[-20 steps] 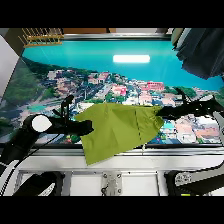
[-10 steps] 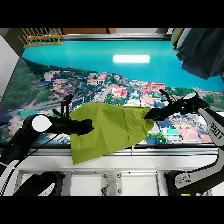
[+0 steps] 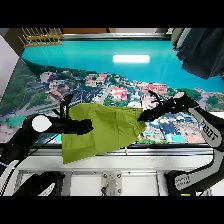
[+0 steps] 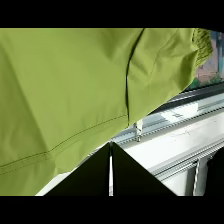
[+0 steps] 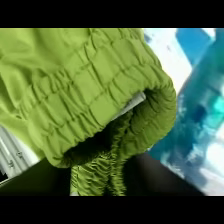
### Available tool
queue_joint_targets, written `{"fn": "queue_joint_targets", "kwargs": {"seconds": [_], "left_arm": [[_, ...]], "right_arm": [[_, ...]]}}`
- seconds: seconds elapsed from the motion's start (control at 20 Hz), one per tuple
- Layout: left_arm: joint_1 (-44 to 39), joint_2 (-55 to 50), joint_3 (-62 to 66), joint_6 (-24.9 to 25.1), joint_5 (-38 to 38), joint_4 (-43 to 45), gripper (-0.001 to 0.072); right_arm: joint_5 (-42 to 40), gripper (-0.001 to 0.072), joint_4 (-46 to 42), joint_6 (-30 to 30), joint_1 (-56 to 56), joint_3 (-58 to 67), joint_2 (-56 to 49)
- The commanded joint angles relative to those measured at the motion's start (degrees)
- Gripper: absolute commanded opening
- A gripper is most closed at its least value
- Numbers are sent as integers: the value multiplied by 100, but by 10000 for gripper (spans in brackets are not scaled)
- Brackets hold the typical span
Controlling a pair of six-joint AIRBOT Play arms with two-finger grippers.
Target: Fold the clothes and pants, and hang the long-sleeved shirts on hangers.
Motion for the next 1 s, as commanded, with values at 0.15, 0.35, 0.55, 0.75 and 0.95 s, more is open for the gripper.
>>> {"fn": "queue_joint_targets", "kwargs": {"seconds": [0.15,0.35,0.55,0.75,0.95], "left_arm": [[0,-2,2,7,4,39,7],[0,-2,2,9,42,44,7],[0,-2,2,7,160,42,7],[0,-2,2,9,306,39,7],[0,-2,2,9,422,42,7]], "right_arm": [[81,21,343,0,118,11,50],[-114,21,354,212,-640,321,584],[-1178,20,293,1237,-2380,518,1512],[-2076,20,-466,2586,-4059,516,2382],[-2048,20,-2083,3947,-5049,457,2962]]}}
